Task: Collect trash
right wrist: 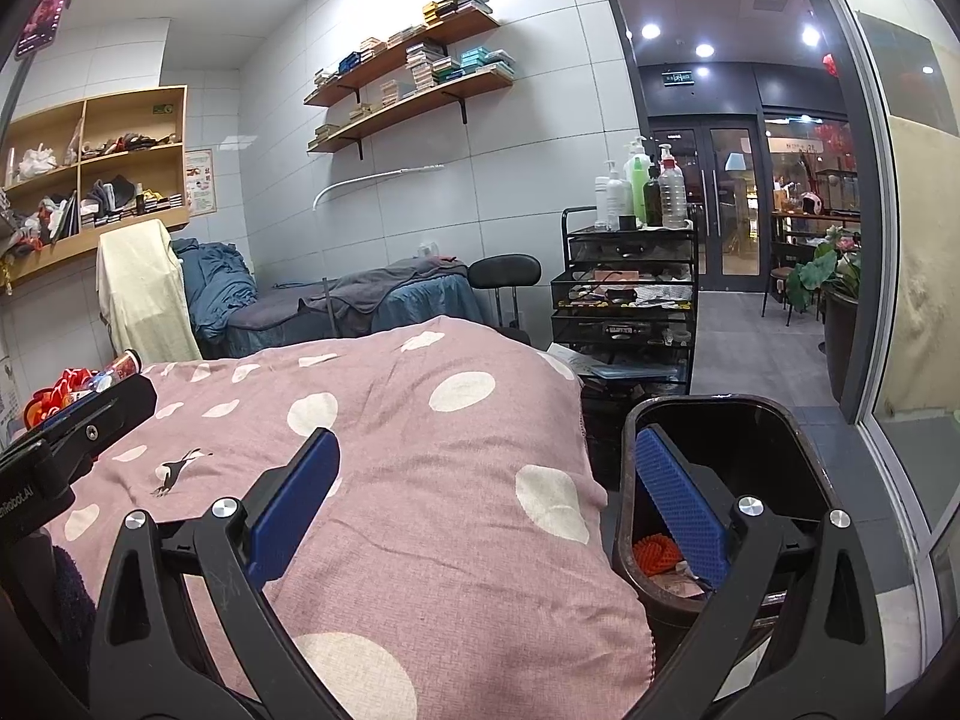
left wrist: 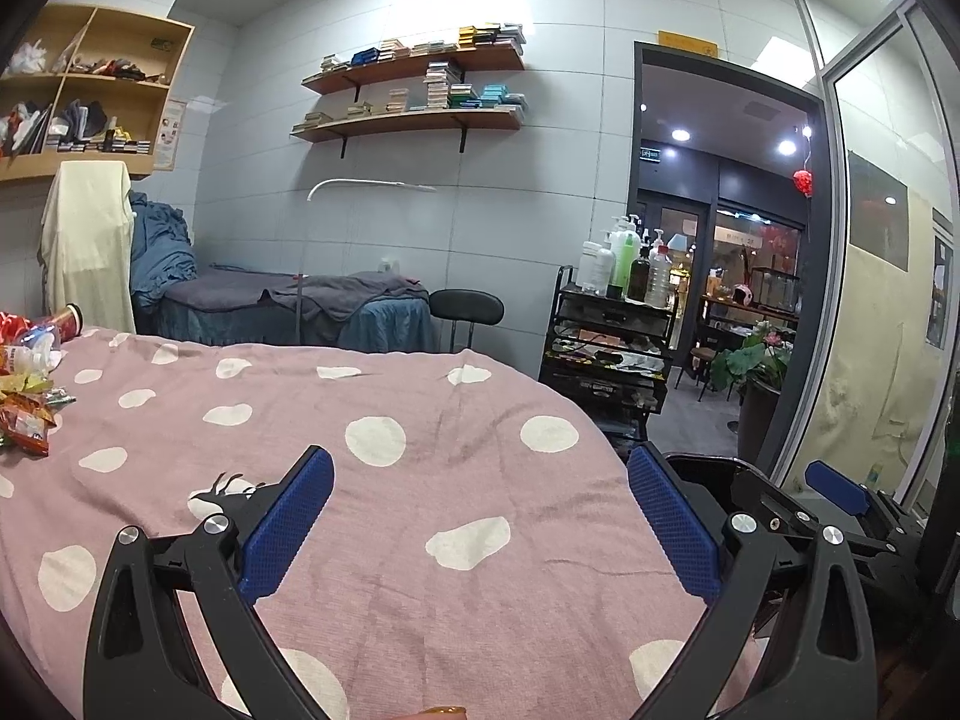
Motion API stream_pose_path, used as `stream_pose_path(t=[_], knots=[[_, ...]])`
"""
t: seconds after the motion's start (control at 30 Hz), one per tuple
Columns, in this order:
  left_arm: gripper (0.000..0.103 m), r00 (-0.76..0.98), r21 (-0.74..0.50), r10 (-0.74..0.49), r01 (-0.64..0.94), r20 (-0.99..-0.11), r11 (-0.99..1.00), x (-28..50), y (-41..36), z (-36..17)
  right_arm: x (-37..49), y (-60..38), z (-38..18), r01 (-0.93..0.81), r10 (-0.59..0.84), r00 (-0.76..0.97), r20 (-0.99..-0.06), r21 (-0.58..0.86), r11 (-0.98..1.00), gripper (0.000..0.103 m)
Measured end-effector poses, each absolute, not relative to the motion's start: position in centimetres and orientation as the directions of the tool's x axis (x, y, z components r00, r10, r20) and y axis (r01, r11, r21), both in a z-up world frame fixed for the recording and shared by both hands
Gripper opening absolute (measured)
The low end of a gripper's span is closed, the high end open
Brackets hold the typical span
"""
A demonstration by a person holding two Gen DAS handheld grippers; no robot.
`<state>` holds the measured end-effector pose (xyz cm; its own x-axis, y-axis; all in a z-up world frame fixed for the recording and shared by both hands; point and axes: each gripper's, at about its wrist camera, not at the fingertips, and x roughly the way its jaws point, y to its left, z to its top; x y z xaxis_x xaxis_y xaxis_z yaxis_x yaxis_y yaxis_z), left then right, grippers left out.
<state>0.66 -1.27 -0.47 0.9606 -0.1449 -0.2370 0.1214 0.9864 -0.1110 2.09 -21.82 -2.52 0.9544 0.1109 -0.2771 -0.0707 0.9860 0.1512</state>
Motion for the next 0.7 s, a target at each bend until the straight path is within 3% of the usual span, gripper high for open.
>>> stream_pose_path(t=[0.7], knots=[[0.098,0.957,-0.107,-0.16,0.138,-0.241,0.985,0.77,-1.89,-0.48,2.0,-22.01,-2.68,-0.061,0.104,0.953,-0.284,0.154,0.986,0.097]])
